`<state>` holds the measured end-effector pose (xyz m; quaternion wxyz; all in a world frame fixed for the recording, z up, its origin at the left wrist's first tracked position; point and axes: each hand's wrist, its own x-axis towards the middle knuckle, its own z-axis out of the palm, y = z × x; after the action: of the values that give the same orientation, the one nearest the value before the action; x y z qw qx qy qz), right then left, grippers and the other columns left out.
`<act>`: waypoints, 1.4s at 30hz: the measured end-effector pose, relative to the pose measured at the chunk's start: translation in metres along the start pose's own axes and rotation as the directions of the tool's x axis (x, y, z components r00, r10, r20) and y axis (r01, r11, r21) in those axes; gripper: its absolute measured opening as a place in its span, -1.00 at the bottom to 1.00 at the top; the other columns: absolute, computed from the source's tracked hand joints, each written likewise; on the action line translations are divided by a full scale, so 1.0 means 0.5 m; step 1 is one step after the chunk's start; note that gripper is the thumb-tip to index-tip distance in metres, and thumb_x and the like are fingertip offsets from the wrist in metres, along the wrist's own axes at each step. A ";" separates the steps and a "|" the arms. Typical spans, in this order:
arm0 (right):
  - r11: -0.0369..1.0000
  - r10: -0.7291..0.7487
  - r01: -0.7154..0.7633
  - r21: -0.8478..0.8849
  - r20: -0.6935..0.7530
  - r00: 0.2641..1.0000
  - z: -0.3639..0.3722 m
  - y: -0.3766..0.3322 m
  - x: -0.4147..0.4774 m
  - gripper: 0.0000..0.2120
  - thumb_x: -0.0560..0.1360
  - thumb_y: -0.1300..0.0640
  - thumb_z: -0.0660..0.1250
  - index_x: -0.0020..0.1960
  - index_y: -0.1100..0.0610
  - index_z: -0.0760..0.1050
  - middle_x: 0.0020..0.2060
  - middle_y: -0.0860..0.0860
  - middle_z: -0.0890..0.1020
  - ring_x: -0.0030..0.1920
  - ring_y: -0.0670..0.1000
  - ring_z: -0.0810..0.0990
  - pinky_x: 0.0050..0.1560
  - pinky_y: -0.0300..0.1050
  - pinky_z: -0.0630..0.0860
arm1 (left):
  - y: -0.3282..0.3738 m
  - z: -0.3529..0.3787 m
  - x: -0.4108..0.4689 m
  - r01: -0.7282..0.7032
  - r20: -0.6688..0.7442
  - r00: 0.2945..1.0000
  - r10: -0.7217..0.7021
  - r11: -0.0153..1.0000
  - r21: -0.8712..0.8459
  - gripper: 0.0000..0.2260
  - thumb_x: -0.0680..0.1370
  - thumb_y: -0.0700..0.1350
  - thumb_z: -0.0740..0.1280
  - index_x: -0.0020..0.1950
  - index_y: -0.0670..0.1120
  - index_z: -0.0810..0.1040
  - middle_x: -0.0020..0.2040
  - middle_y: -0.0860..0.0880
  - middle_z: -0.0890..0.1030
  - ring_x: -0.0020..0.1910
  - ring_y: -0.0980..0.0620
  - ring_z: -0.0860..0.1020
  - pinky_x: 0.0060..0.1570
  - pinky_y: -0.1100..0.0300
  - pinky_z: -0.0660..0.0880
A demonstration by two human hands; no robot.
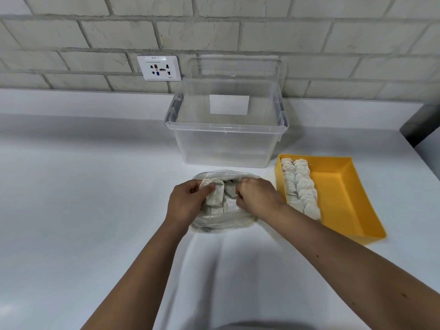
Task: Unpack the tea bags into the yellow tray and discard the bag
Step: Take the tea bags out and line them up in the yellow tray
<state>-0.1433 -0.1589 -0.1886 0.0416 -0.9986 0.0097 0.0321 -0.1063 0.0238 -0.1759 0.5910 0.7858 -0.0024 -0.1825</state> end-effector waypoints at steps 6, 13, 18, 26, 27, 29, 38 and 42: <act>0.961 0.081 -0.028 0.274 -0.181 0.980 -0.079 0.022 -0.023 -0.90 0.47 0.03 0.30 -0.11 0.05 0.52 -0.21 -0.04 0.63 -0.17 0.06 0.57 -0.22 -0.11 0.45 | 0.000 -0.007 0.001 -0.018 -0.007 1.000 0.017 0.999 -0.038 -0.87 0.48 0.05 0.47 -0.14 0.01 0.71 -0.13 -0.14 0.71 -0.08 -0.14 0.68 0.14 -0.16 0.57; 0.700 0.151 -0.053 0.712 -0.076 0.986 -0.126 0.059 -0.072 -0.90 0.60 0.18 0.23 0.02 0.11 0.52 -0.32 0.00 0.61 -0.30 -0.09 0.64 -0.19 -0.10 0.58 | 0.021 0.008 -0.013 -0.037 0.001 0.999 0.037 0.997 -0.072 -0.86 0.54 0.00 0.42 -0.08 -0.04 0.70 -0.09 -0.18 0.71 -0.03 -0.24 0.67 0.12 -0.16 0.59; 0.629 0.218 -0.082 0.773 -0.074 0.973 -0.144 0.102 -0.118 -0.88 0.60 0.16 0.29 0.05 0.09 0.60 -0.31 0.01 0.65 -0.28 -0.09 0.64 -0.14 -0.15 0.62 | 0.049 0.039 -0.031 -0.112 0.044 0.992 0.115 0.992 -0.065 -0.76 0.47 0.12 0.41 -0.10 -0.04 0.68 -0.09 -0.21 0.69 -0.02 -0.25 0.66 0.11 -0.19 0.58; 0.760 0.291 -0.180 0.625 -0.078 0.954 -0.192 0.201 -0.227 -0.95 0.54 0.12 0.37 -0.05 0.07 0.61 -0.27 -0.18 0.61 -0.23 -0.15 0.59 -0.18 -0.43 0.46 | 0.088 0.155 -0.066 -0.128 0.171 0.972 0.163 0.972 -0.200 -0.87 0.59 -0.10 0.38 0.03 -0.14 0.67 -0.07 -0.16 0.71 -0.04 -0.09 0.69 -0.08 0.11 0.66; 0.772 0.293 -0.199 0.604 -0.060 0.954 -0.191 0.210 -0.238 -0.96 0.55 0.11 0.37 -0.07 0.03 0.59 -0.30 -0.20 0.58 -0.24 -0.20 0.56 -0.22 -0.47 0.41 | 0.089 0.169 -0.070 -0.121 0.192 0.968 0.162 0.970 -0.209 -0.87 0.59 -0.12 0.38 0.03 -0.15 0.67 -0.09 -0.15 0.72 -0.08 -0.05 0.69 -0.13 0.17 0.65; 0.778 0.282 -0.238 0.581 0.015 0.959 -0.179 0.229 -0.254 -0.96 0.56 0.09 0.36 -0.08 -0.01 0.57 -0.30 -0.20 0.57 -0.24 -0.20 0.56 -0.20 -0.41 0.43 | 0.089 0.198 -0.079 -0.119 0.227 0.960 0.166 0.971 -0.209 -0.88 0.59 -0.14 0.37 0.01 -0.16 0.66 -0.11 -0.15 0.71 -0.13 0.00 0.67 -0.17 0.20 0.64; 0.872 0.144 -0.270 0.407 0.315 0.938 -0.101 0.268 -0.248 -0.82 0.59 0.07 0.31 0.14 0.08 0.59 -0.10 -0.12 0.57 -0.13 -0.18 0.51 -0.18 -0.37 0.37 | 0.082 0.241 -0.073 -0.101 0.243 0.960 0.141 0.981 -0.168 -0.85 0.58 -0.13 0.38 0.00 -0.22 0.65 -0.09 -0.21 0.70 -0.16 0.03 0.66 -0.21 0.22 0.62; 0.863 0.173 -0.271 0.426 0.254 0.951 -0.086 0.272 -0.235 -0.82 0.59 0.09 0.31 0.14 0.09 0.59 -0.03 -0.07 0.59 -0.02 -0.07 0.54 -0.05 -0.25 0.41 | 0.083 0.240 -0.067 -0.079 0.232 0.965 0.120 0.981 -0.176 -0.84 0.59 -0.15 0.37 0.01 -0.25 0.64 -0.04 -0.25 0.69 -0.16 0.03 0.67 -0.24 0.24 0.61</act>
<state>-0.2607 -0.2961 -0.1492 0.2717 -0.9439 0.1282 0.1374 -0.1634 -0.0928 -0.1562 0.6578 0.7049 -0.0987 -0.2463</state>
